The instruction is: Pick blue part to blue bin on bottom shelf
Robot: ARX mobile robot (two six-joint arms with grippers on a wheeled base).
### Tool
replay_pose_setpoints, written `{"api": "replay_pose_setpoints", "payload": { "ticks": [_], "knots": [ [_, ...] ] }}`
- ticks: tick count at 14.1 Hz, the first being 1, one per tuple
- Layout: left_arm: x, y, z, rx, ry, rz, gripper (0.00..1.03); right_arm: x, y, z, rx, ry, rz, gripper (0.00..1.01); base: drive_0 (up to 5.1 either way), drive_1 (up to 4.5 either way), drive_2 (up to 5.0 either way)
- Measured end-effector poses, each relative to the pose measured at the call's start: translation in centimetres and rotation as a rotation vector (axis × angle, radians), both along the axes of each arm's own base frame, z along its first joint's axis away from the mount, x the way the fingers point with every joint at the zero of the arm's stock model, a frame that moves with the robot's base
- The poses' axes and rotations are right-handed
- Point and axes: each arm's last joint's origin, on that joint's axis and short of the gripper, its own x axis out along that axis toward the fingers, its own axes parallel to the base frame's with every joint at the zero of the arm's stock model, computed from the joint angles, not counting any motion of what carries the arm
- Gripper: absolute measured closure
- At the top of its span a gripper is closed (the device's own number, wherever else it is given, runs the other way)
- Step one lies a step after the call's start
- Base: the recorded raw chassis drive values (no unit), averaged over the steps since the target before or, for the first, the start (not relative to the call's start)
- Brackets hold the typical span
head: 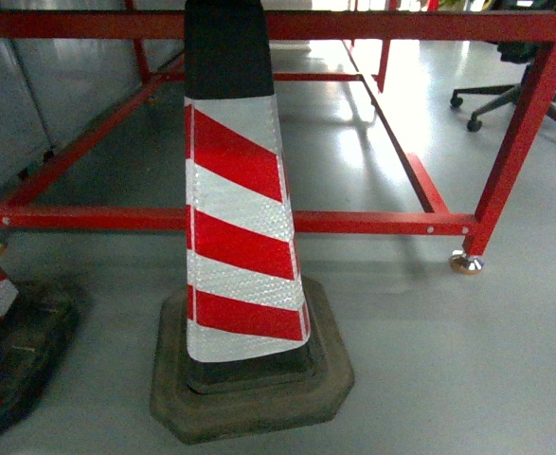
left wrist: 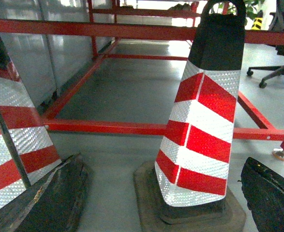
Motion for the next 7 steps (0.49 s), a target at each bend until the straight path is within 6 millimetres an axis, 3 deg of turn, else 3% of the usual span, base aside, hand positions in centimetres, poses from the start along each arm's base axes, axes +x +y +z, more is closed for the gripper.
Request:
{"api": "replay_pose_setpoints", "payload": {
  "ticks": [7],
  "knots": [
    [0.0,0.0,0.0,0.0,0.0,0.0,0.05,0.0,0.0,0.0,0.0,0.0,0.0,0.03,0.0,0.0,0.0]
  ]
}}
